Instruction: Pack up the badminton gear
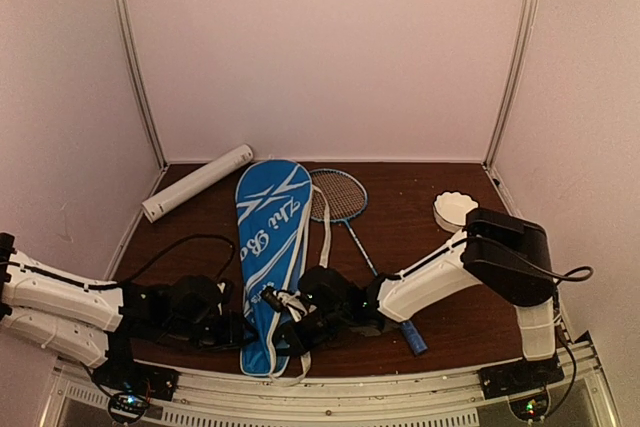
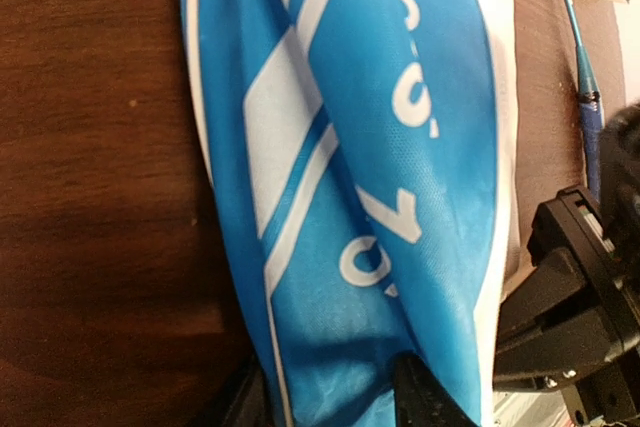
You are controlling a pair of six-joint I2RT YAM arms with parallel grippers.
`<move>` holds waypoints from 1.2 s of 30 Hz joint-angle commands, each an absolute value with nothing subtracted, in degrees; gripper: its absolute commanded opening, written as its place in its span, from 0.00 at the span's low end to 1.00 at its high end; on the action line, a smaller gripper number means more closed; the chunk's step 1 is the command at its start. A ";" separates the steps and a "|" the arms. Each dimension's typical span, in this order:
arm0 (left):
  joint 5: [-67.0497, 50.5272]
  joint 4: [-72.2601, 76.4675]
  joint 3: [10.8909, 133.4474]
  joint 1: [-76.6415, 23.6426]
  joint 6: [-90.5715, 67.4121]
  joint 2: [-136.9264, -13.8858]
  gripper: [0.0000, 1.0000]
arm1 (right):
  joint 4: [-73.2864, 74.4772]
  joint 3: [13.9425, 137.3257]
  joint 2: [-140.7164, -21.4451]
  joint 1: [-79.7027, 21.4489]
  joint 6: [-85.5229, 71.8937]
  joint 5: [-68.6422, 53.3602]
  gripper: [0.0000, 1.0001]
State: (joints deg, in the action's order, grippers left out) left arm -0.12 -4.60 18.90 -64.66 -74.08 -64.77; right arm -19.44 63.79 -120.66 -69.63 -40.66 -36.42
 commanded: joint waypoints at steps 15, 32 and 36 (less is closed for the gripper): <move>1.23 -1.34 14.71 -64.95 -78.11 -61.15 0.46 | -35.64 58.64 -121.33 -68.05 -57.29 -29.86 0.01; 2.54 -2.53 17.52 -64.95 -76.14 -61.12 0.54 | -35.55 60.94 -120.27 -67.96 -55.71 -31.39 0.05; 5.67 -8.44 16.61 -64.21 -76.73 -54.71 0.58 | -22.73 57.64 -113.25 -66.36 -48.45 -25.96 0.18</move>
State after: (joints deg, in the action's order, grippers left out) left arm 2.22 -3.68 16.58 -64.71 -76.49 -59.90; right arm -31.99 60.12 -121.71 -67.90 -55.61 -31.77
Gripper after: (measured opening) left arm 0.559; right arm 0.122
